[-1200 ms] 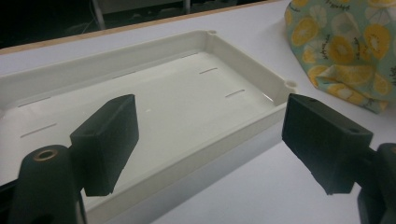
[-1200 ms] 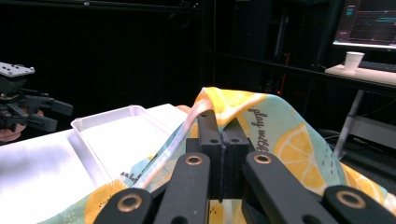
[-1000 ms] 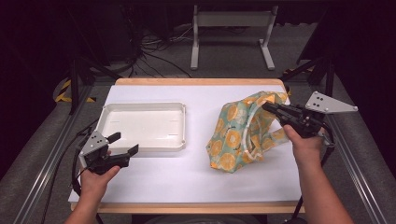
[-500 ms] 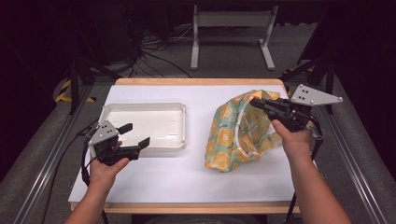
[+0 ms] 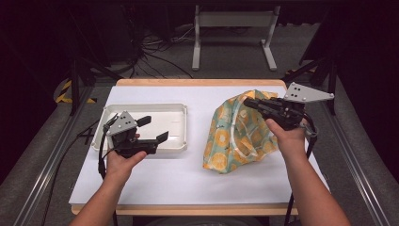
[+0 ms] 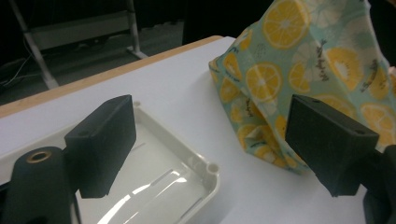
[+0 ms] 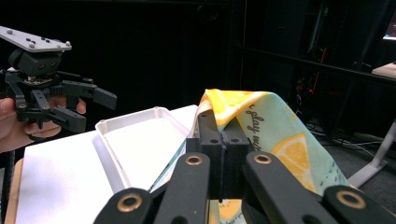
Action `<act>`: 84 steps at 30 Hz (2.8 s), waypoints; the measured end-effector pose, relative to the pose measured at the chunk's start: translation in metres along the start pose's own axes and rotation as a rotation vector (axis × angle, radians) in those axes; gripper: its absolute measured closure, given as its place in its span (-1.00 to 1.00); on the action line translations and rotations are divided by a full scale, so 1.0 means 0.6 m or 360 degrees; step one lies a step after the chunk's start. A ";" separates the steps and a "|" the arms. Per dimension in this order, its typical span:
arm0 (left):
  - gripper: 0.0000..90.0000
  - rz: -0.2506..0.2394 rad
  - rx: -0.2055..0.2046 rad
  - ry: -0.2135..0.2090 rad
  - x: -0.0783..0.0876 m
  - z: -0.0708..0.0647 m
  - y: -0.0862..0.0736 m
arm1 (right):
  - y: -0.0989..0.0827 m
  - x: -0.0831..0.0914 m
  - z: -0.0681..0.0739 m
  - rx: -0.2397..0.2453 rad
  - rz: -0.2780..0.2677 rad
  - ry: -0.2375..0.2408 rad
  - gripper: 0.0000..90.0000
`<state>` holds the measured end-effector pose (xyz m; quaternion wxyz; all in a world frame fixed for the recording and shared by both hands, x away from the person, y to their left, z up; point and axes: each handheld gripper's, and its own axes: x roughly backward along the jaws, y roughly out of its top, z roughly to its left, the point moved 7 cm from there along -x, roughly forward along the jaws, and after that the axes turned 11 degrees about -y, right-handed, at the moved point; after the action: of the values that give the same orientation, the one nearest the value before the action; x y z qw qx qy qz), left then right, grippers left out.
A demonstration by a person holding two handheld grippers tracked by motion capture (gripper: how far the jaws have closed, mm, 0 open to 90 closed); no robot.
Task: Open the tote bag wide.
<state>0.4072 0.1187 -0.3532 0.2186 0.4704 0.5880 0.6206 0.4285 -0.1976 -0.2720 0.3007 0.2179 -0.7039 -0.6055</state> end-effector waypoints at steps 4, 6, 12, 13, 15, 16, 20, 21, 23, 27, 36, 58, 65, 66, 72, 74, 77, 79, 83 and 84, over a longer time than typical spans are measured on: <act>-0.62 -0.0004 -0.0021 -0.0031 -0.011 -0.008 0.013 | -0.001 -0.004 0.001 -0.0003 0.0003 0.0008 1.00; -0.62 -0.0007 -0.0050 -0.0068 -0.026 -0.019 0.029 | 0.000 -0.009 0.004 -0.0004 0.0003 0.0018 1.00; -0.62 -0.0004 -0.0054 -0.0167 -0.061 -0.044 0.055 | 0.001 -0.018 0.007 0.0012 0.0012 0.0035 1.00; -0.62 -0.0006 -0.0069 -0.0184 -0.070 -0.051 0.062 | 0.001 -0.019 0.007 0.0013 0.0012 0.0037 1.00; -0.63 -0.0008 -0.0088 -0.0210 -0.084 -0.062 0.072 | 0.002 -0.020 0.008 0.0006 0.0016 0.0039 1.00; -0.64 -0.0003 -0.0098 -0.0223 -0.091 -0.066 0.076 | 0.001 -0.021 0.008 0.0005 0.0017 0.0040 1.00; -0.65 0.0008 -0.0110 -0.0266 -0.117 -0.079 0.089 | 0.001 -0.021 0.007 0.0003 0.0015 0.0041 1.00; -0.65 0.0014 -0.0128 -0.0269 -0.122 -0.081 0.091 | 0.001 -0.020 0.007 0.0006 0.0013 0.0041 1.00; -0.66 0.0020 -0.0121 -0.0281 -0.131 -0.085 0.094 | 0.001 -0.020 0.006 0.0004 0.0014 0.0041 1.00; -0.66 0.0018 -0.0117 -0.0292 -0.147 -0.089 0.099 | 0.001 -0.020 0.007 0.0004 0.0010 0.0047 1.00; -0.66 -0.0039 -0.0148 -0.0341 -0.179 -0.089 0.113 | 0.000 -0.023 0.009 0.0000 0.0000 0.0058 1.00; -0.47 0.0034 -0.0194 -0.0293 -0.260 -0.105 0.124 | -0.001 -0.025 0.014 -0.0011 -0.0012 0.0084 1.00; 0.30 0.0043 -0.0193 -0.0260 -0.262 -0.095 0.125 | 0.000 -0.027 0.019 -0.0007 -0.0020 0.0101 1.00; 0.46 0.0043 -0.0195 -0.0258 -0.262 -0.095 0.125 | 0.000 -0.027 0.019 -0.0007 -0.0020 0.0102 1.00; 0.95 0.0040 -0.0219 -0.0259 -0.257 -0.098 0.126 | -0.002 -0.026 0.020 -0.0011 -0.0020 0.0104 0.99; 0.97 0.0036 -0.0218 -0.0267 -0.257 -0.097 0.127 | -0.003 -0.024 0.019 -0.0009 -0.0020 0.0103 0.97; 0.97 0.0025 -0.0198 -0.0265 -0.256 -0.095 0.129 | -0.006 -0.017 0.019 0.0003 -0.0013 0.0090 0.88; 0.97 0.0021 -0.0188 -0.0267 -0.255 -0.092 0.130 | -0.008 -0.008 0.019 0.0007 -0.0018 0.0084 0.77; 0.97 0.0008 -0.0167 -0.0267 -0.254 -0.085 0.132 | -0.013 0.016 0.015 0.0002 -0.0026 0.0075 0.59; 0.97 0.0008 -0.0158 -0.0272 -0.254 -0.085 0.132 | -0.015 0.024 0.013 -0.0007 -0.0027 0.0069 0.56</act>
<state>0.4569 -0.0505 -0.3219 0.2894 0.5117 0.5346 0.6071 0.4123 -0.2030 -0.2790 0.3112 0.2362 -0.6941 -0.6047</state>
